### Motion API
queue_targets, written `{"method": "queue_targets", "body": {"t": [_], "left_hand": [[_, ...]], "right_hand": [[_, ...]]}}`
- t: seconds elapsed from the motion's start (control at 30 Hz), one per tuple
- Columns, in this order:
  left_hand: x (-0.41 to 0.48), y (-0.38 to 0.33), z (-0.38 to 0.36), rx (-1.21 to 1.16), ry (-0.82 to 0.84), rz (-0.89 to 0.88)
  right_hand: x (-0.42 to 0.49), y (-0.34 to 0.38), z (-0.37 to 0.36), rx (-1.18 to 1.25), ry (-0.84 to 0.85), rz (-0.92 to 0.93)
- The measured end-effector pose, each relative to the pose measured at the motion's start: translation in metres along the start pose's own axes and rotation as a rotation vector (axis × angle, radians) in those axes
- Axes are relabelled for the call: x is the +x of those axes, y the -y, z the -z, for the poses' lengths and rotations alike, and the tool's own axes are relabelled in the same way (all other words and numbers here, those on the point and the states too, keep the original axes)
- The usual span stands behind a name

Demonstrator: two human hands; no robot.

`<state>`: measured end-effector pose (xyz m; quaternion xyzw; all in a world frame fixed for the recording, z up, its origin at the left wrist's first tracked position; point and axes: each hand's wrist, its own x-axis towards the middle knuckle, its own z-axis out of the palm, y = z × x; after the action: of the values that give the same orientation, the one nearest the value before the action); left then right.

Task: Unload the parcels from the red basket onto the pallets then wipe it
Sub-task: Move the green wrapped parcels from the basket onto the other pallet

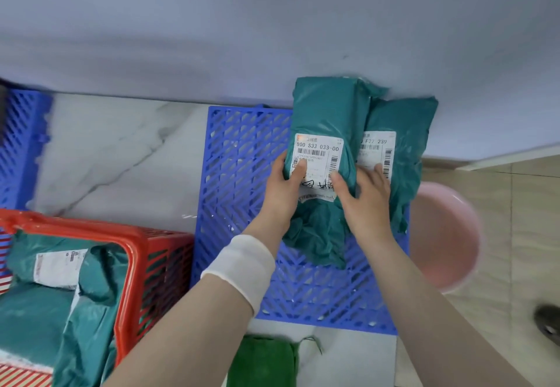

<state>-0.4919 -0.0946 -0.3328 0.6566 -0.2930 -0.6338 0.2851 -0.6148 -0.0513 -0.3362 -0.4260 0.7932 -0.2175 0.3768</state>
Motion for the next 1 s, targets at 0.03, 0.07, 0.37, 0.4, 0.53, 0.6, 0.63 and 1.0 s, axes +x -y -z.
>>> {"method": "queue_targets", "body": {"t": [0.03, 0.07, 0.37, 0.4, 0.53, 0.6, 0.63, 1.0], "left_hand": [[-0.002, -0.004, -0.001, 0.026, -0.008, 0.008], [-0.006, -0.010, -0.001, 0.058, -0.026, 0.016], [-0.082, -0.043, 0.024, 0.532, -0.189, -0.224], [-0.095, -0.044, 0.030, 0.586, -0.178, -0.258], [-0.154, -0.044, 0.061, 0.851, -0.116, -0.407], [-0.187, -0.043, 0.079, 0.915, -0.101, -0.464], [-0.202, -0.044, 0.090, 0.933, -0.088, -0.485], [-0.274, -0.062, 0.240, 1.167, -0.044, -0.750]], "right_hand": [[-0.001, 0.004, 0.005, -0.015, 0.021, -0.002], [-0.003, 0.008, 0.009, -0.013, 0.030, -0.014], [-0.083, 0.055, 0.039, -0.037, -0.162, 0.052], [-0.096, 0.059, 0.040, -0.058, -0.171, 0.080], [-0.152, 0.073, 0.039, -0.169, -0.171, 0.183], [-0.184, 0.080, 0.039, -0.218, -0.161, 0.215], [-0.200, 0.084, 0.039, -0.232, -0.157, 0.225], [-0.317, 0.174, -0.023, -0.250, -0.171, 0.236]]}}
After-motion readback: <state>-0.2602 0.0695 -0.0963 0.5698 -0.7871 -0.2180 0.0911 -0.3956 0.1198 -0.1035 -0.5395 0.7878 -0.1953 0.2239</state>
